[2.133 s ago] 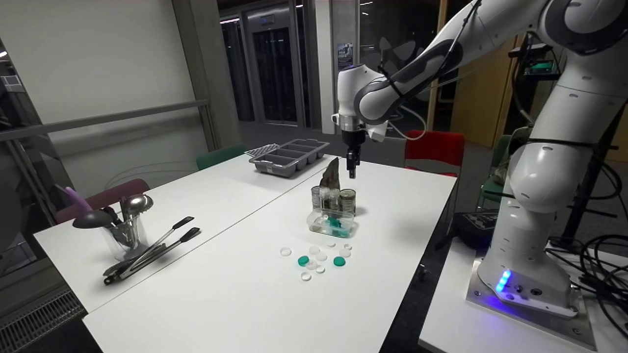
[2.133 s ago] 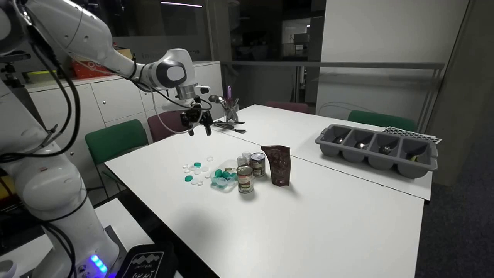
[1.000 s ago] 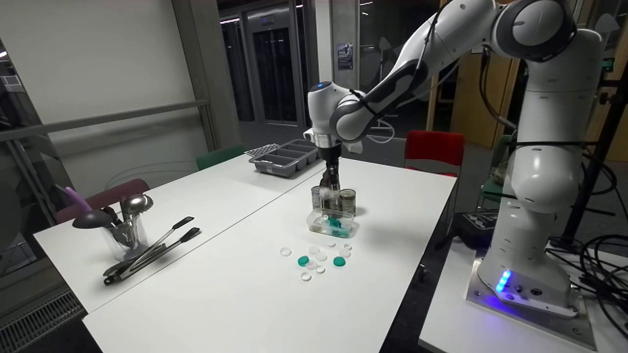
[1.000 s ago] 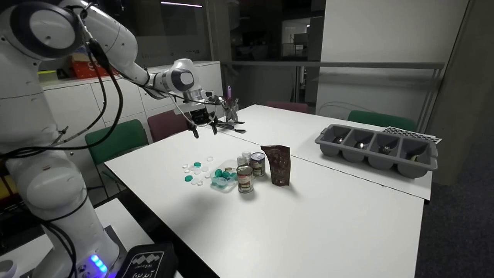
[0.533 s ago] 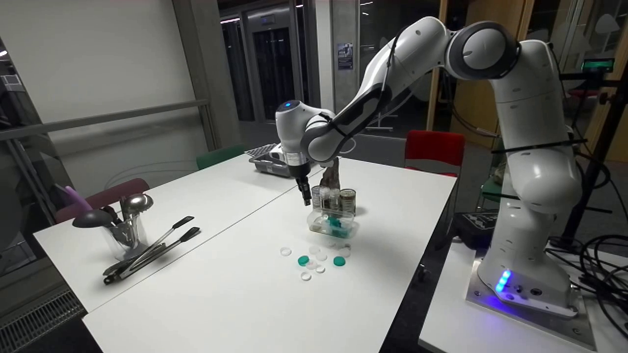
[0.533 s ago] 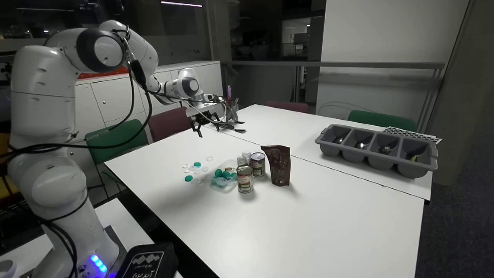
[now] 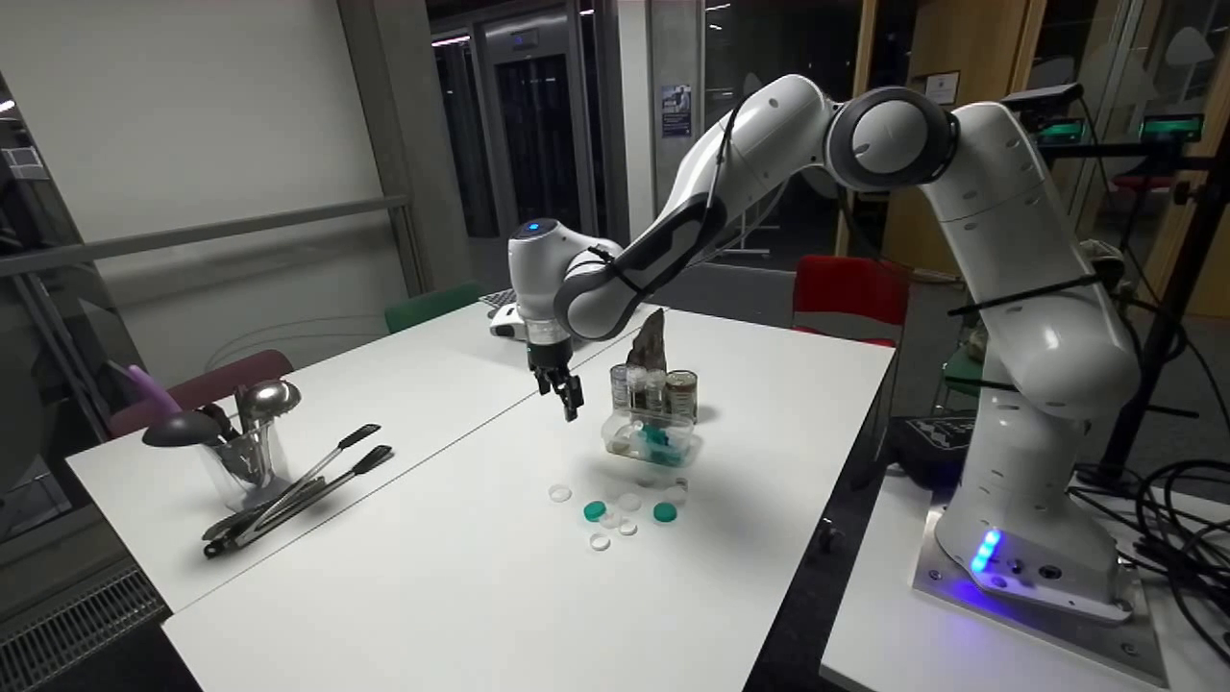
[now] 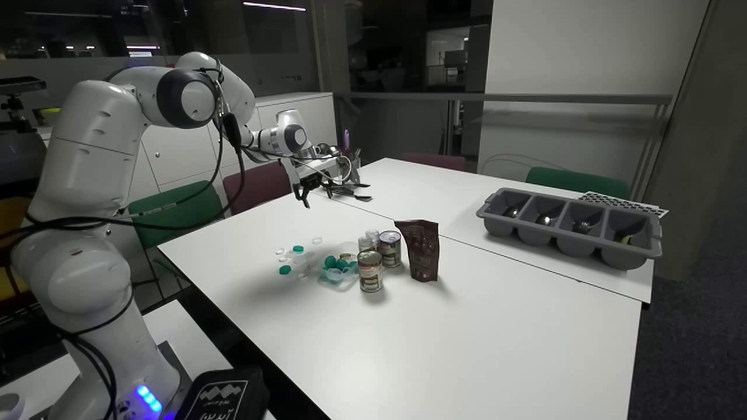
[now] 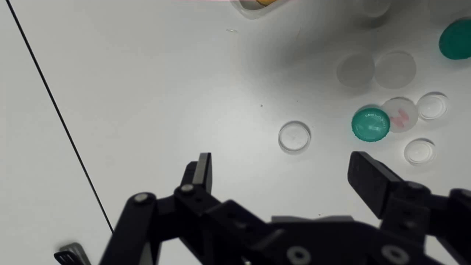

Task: Put one white cap in the transparent bowl

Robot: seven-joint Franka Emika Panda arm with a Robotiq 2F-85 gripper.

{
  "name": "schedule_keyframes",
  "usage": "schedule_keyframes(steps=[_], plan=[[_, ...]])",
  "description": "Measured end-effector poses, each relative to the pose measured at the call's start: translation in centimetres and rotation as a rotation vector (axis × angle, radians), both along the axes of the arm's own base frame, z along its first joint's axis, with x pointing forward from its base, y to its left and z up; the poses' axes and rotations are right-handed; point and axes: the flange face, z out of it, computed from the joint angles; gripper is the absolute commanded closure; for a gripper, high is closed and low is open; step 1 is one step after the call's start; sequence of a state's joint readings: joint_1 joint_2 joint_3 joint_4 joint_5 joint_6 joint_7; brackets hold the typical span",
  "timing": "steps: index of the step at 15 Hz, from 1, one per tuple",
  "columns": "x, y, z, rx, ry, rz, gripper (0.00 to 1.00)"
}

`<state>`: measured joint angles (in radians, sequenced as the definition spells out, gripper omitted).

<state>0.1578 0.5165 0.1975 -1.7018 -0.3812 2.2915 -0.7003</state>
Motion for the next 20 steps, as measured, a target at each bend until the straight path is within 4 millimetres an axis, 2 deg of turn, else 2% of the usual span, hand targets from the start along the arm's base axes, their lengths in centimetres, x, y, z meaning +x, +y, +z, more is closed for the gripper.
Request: schedule_keyframes(steps=[8,11,16,20], plan=[[-0.1,0.0,-0.8,-0.004,0.011,0.004,0.00],[0.3,0.3,-2.9,-0.014,0.040,0.014,0.00],[1.9,2.0,-7.2,-0.032,0.073,0.063,0.00],[3.4,3.1,-9.2,-0.031,0.074,0.107,0.00]])
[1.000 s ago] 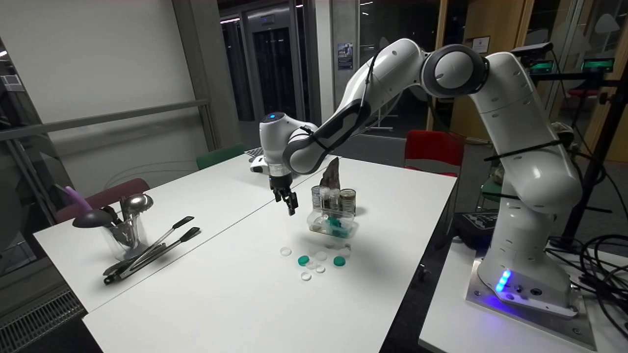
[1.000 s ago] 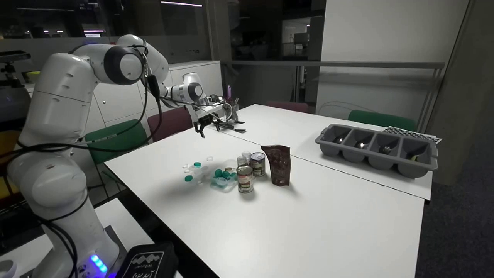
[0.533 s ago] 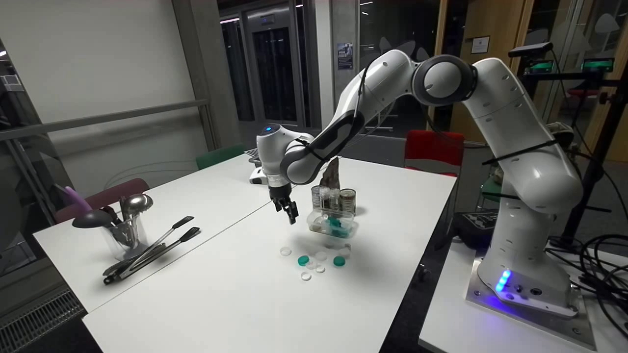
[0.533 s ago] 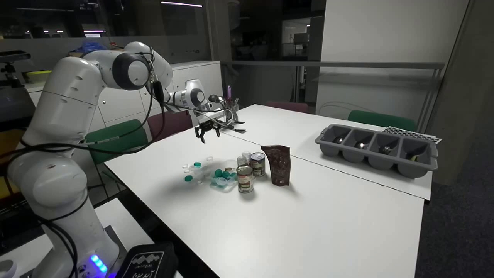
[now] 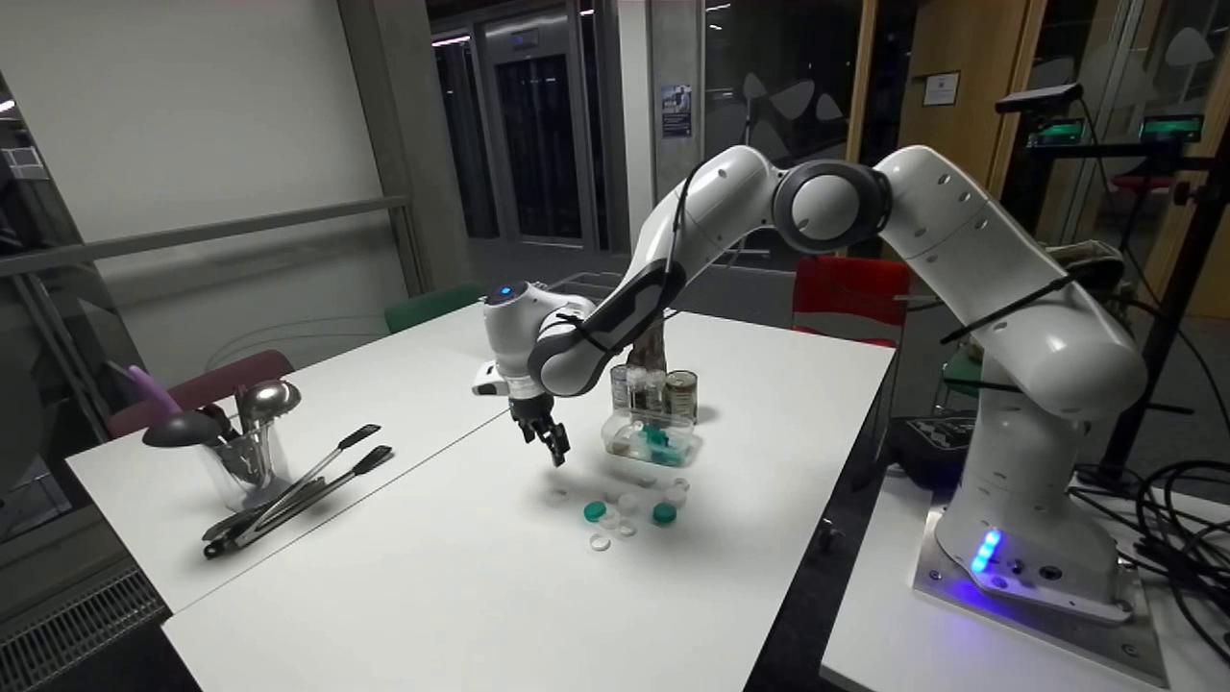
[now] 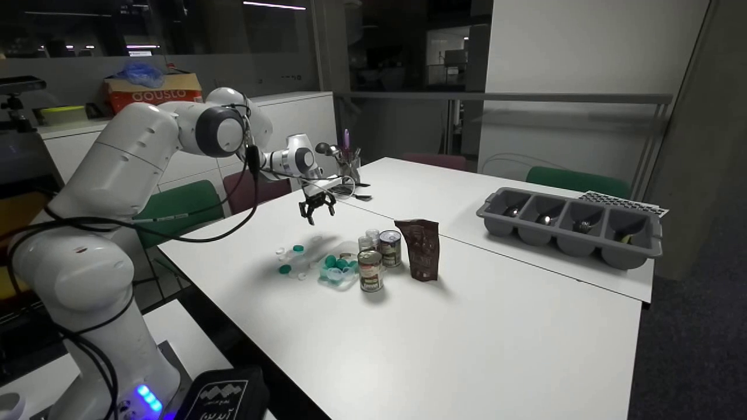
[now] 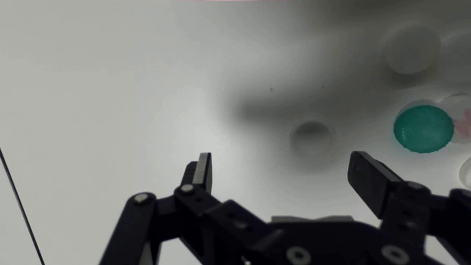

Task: Put one white cap in the transparent bowl

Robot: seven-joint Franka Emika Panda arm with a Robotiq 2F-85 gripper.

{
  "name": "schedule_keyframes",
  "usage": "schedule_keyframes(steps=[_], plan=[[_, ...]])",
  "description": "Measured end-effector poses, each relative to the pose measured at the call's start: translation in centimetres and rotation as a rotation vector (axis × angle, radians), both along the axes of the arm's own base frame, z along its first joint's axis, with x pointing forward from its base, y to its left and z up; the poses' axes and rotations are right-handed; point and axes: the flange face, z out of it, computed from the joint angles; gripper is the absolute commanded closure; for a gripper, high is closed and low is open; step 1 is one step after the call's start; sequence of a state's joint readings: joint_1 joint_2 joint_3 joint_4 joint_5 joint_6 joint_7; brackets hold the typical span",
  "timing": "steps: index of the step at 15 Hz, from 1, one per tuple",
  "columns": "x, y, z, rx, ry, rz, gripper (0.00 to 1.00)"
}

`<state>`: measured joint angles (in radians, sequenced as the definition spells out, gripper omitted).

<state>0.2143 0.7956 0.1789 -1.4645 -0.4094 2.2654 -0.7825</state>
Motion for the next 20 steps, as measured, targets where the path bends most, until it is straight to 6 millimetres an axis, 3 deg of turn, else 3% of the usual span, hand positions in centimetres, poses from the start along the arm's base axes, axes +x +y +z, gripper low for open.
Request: schedule_keyframes(steps=[9,20], plan=[[2.1,0.1,-4.3,0.009,0.018,0.049,0.00],[1.9,1.1,-6.4,0.009,0.034,0.066,0.00]])
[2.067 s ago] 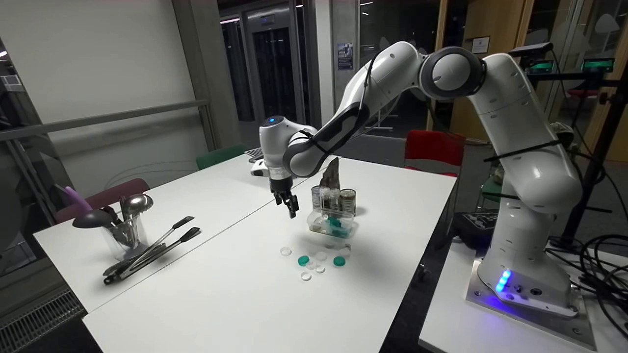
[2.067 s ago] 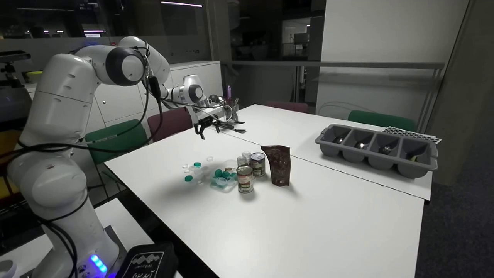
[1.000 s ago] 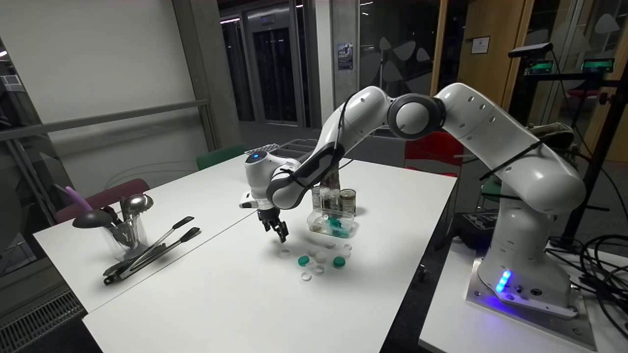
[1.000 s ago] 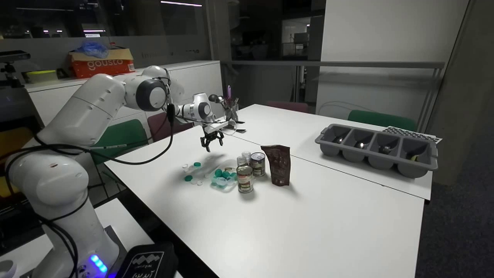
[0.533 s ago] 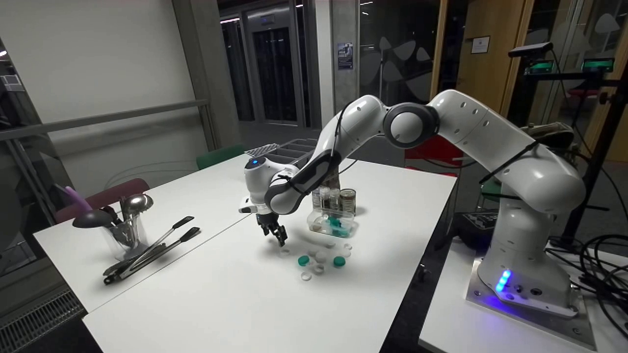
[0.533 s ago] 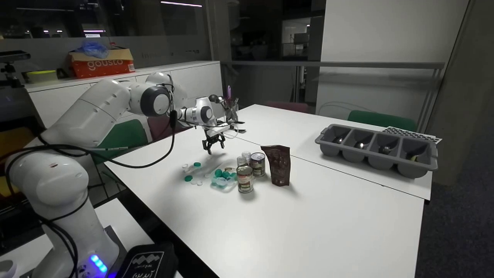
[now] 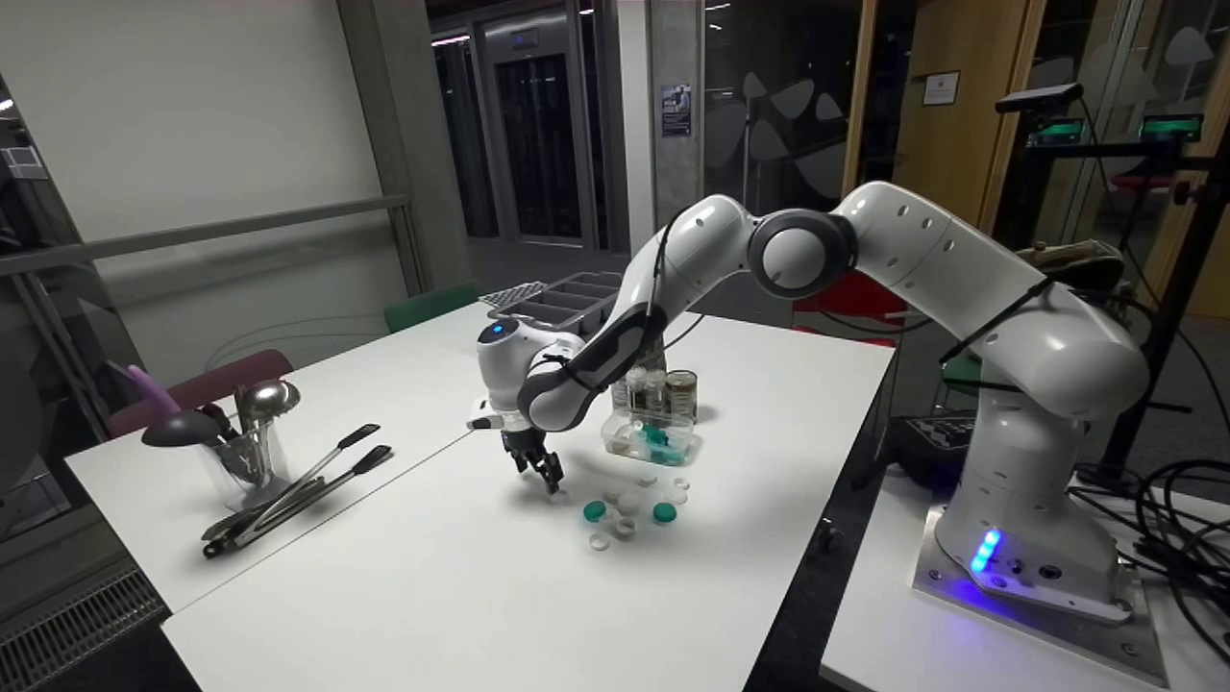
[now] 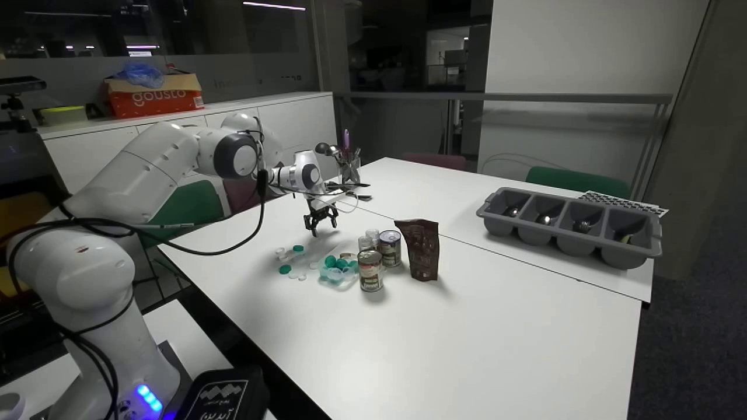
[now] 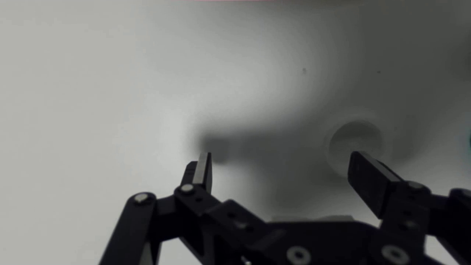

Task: Put one white cap in the transparent bowl

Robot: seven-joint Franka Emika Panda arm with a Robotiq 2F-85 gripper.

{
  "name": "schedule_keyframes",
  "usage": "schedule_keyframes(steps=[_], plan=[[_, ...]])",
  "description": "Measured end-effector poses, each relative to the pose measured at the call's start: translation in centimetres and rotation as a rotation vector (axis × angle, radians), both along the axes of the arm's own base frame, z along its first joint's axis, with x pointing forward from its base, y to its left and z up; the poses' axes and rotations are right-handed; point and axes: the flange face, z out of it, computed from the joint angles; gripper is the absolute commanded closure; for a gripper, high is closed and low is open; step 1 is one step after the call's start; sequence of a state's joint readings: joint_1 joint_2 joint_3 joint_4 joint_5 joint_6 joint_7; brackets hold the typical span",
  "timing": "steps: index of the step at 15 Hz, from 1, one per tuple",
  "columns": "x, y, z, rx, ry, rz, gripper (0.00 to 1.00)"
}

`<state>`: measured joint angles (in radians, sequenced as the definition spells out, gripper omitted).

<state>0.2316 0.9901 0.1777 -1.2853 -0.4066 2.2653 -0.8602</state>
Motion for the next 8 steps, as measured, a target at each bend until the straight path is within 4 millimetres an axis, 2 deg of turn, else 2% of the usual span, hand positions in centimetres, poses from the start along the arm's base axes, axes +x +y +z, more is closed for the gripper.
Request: schedule_keyframes(steps=[1,4,8], plan=[[-0.09,0.23,-0.01,-0.001,0.000,0.004,0.22],[-0.25,0.66,-0.02,-0.002,-0.001,0.010,0.40],[-0.23,0.58,-0.07,-0.008,-0.002,0.010,0.71]])
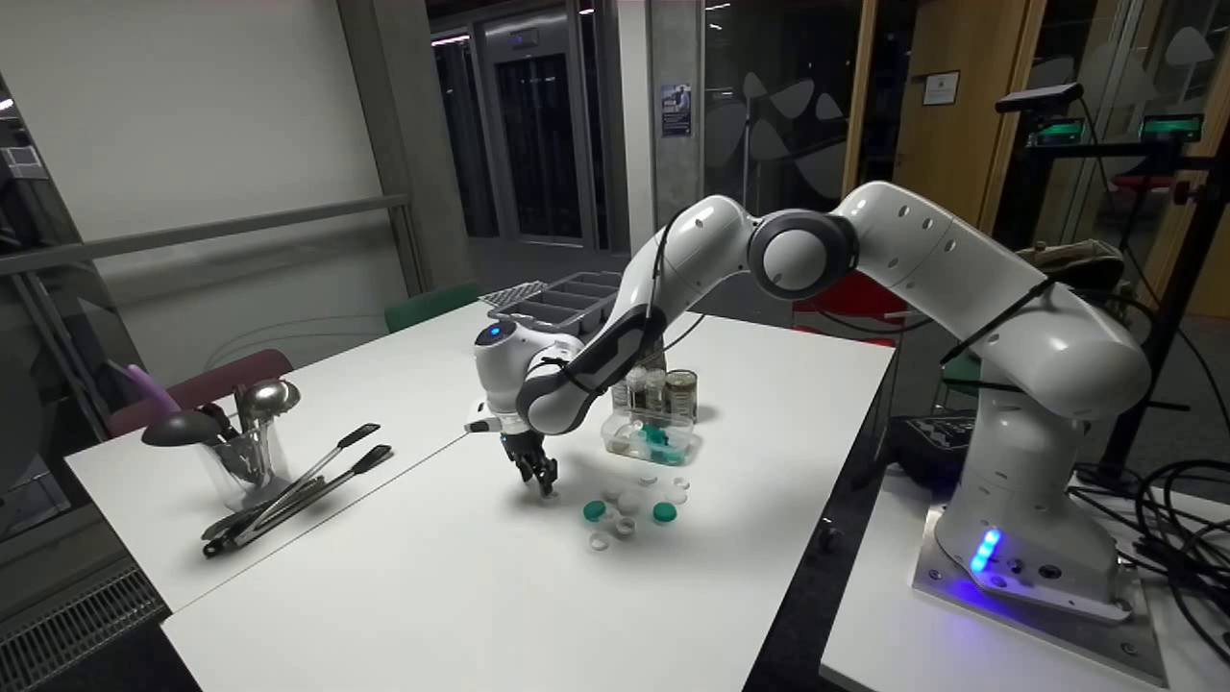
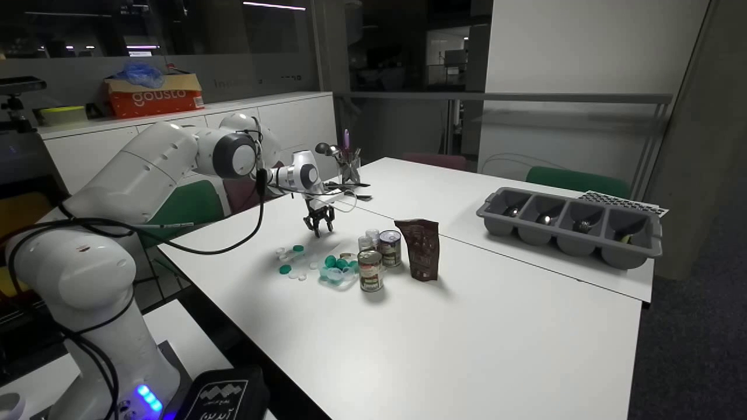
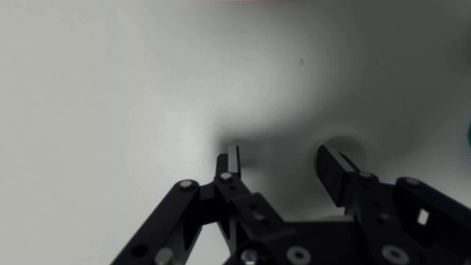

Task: Put one white cap in the transparent bowl

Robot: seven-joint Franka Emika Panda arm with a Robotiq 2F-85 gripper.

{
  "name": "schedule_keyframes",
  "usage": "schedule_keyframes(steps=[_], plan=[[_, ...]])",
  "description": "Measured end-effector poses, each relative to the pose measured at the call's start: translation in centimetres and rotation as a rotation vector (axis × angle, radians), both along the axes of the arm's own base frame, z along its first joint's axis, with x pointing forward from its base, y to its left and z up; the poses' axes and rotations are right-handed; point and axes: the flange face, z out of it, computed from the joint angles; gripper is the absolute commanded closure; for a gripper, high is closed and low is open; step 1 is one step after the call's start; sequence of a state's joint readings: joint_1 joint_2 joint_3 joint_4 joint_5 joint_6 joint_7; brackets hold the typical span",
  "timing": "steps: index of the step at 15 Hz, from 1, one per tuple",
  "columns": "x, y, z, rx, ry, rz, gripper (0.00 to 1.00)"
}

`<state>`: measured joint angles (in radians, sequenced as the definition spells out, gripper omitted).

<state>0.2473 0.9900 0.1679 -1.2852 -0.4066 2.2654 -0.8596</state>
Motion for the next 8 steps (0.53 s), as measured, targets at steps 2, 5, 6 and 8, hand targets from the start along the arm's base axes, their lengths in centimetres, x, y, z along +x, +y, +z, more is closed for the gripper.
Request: schedule_keyframes(steps=[2,5,6,8], plan=[[0.07,-0.12,0.10,-0.002,-0.002,-0.001,0.88],[0.12,-0.21,0.16,-0.003,-0.003,-0.002,1.00],[0.13,-0.23,0.15,-0.003,-0.004,-0.002,1.00],[0.14,-0.25,0.18,-0.003,-0.004,-0.004,0.99]])
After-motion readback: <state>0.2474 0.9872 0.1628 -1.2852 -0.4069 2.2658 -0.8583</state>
